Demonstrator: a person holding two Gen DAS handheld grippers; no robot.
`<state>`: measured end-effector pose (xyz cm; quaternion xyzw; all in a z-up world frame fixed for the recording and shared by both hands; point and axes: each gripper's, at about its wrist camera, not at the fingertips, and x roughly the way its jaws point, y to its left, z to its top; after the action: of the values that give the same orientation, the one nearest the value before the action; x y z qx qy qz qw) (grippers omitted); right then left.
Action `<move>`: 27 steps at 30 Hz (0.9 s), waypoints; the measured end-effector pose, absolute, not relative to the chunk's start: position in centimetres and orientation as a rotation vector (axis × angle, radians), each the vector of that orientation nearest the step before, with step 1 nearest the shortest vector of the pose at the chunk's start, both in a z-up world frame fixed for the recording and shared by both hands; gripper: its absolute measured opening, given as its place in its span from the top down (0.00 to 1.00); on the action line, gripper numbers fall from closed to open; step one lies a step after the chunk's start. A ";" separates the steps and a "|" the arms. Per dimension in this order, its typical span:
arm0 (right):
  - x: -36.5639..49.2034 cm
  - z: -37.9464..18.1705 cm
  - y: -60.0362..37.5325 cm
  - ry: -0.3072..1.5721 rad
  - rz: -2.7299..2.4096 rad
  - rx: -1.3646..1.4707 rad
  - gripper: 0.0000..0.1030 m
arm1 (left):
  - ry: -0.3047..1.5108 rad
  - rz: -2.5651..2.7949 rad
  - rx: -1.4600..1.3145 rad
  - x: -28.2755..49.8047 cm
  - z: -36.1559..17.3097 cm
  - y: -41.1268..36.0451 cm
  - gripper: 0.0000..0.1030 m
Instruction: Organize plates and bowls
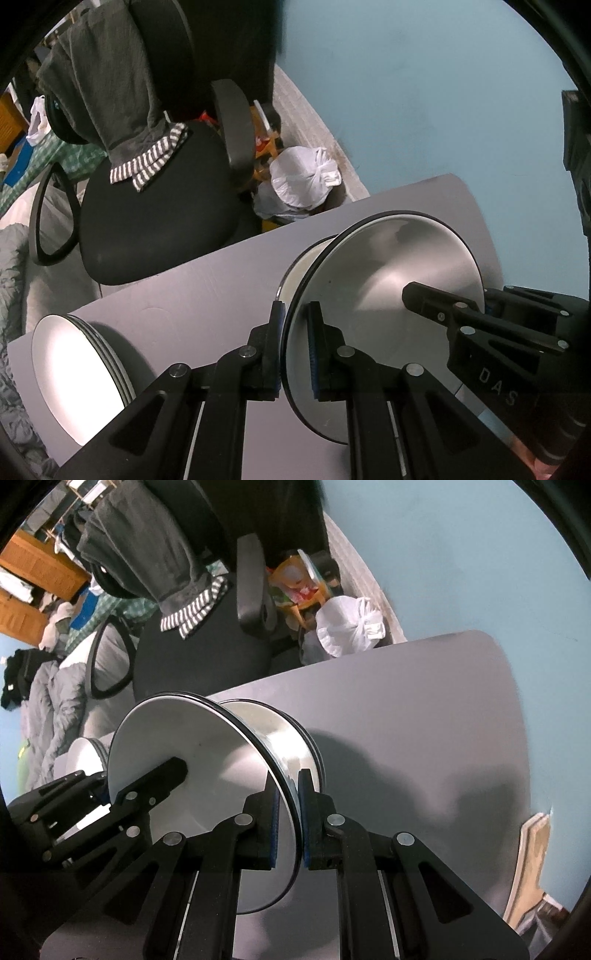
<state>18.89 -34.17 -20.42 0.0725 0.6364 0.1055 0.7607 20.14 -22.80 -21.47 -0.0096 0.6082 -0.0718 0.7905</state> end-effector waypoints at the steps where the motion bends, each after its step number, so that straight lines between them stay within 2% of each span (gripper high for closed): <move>1: 19.0 -20.7 -34.1 1.393 0.231 0.159 0.90 | 1.316 -0.149 -0.020 20.3 -21.7 -22.7 0.89; 19: 20.1 -22.2 -33.9 1.483 0.249 0.128 0.89 | 1.337 -0.133 0.087 21.2 -22.7 -23.5 0.89; 21: 19.9 -22.1 -33.9 1.492 0.245 0.130 0.89 | 1.337 -0.129 0.092 21.2 -22.6 -23.5 0.88; 25: 19.8 -21.7 -34.0 1.497 0.250 0.153 0.80 | 1.328 -0.123 0.087 21.0 -22.5 -23.3 0.82; 27: 19.7 -21.3 -34.1 1.492 0.252 0.166 0.76 | 1.322 -0.126 0.074 20.9 -22.3 -23.1 0.73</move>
<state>19.70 -34.07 -21.32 0.0751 0.6760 0.1143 0.7241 20.91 -23.13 -22.25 0.0344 0.6132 -0.0586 0.7870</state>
